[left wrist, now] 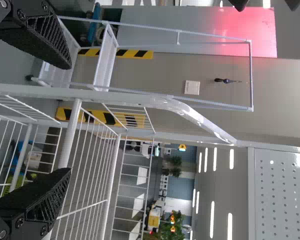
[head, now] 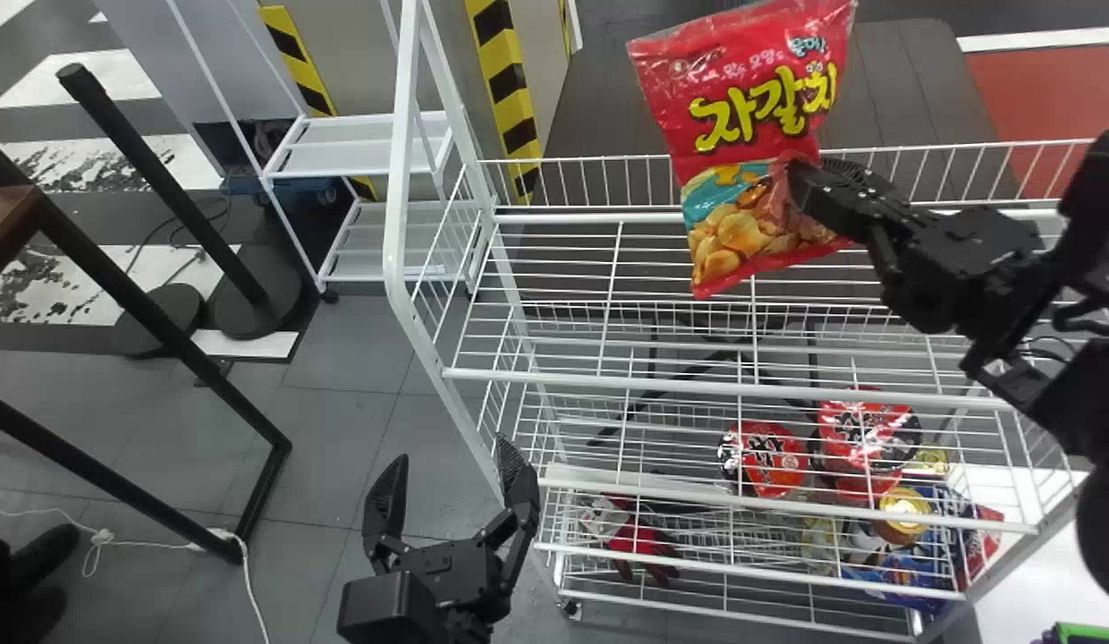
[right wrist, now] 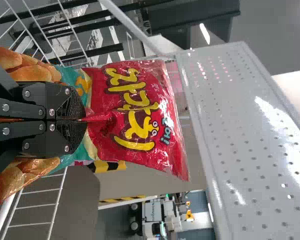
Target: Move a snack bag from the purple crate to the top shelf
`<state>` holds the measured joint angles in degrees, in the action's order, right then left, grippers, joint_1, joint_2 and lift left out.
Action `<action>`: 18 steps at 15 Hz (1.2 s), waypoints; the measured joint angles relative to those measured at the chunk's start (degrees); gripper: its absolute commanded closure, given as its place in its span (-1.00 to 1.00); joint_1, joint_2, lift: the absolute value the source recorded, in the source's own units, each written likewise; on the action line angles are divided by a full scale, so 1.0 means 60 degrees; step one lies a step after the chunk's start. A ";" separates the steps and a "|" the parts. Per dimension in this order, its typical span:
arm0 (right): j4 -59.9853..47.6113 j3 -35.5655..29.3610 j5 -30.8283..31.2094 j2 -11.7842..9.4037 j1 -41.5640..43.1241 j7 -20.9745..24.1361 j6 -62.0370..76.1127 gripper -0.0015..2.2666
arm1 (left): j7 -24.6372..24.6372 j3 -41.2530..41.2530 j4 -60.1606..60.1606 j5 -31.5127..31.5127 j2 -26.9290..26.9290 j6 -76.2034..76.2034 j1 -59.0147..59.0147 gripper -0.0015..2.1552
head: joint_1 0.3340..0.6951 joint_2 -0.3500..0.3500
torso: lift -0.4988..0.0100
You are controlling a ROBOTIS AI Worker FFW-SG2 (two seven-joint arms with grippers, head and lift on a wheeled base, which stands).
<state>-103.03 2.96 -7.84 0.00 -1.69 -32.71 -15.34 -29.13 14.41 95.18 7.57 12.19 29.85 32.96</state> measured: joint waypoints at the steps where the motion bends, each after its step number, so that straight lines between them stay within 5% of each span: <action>1: 0.0429 0.0134 0.0008 0.0000 0.0141 0.0120 0.0430 0.53 | -0.0017 -0.0001 -0.0010 -0.0001 0.0000 0.0043 0.0002 -0.92 | 1.00 0.63 | 0.96; 12: 0.4312 0.1858 0.0370 0.0000 0.1262 0.2418 0.4895 0.51 | -0.0008 -0.0125 -0.0088 -0.0002 0.0009 0.0371 0.0059 -0.92 | 1.00 0.77 | 0.96; 17: 0.5895 0.2018 0.0451 0.0000 0.1995 0.2840 0.5678 0.51 | 0.0080 -0.0177 -0.0115 0.0031 0.0032 0.0473 0.0058 -0.92 | 1.00 0.75 | 0.96; 18: 0.6238 0.2064 0.0419 0.0000 0.2176 0.2887 0.5808 0.39 | 0.0092 -0.0180 -0.0117 0.0034 0.0033 0.0479 0.0058 -0.92 | 1.00 0.74 | 0.96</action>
<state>-65.61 15.34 -5.32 0.00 11.37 -15.38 19.50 -28.58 13.33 94.48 7.77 12.39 32.72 33.31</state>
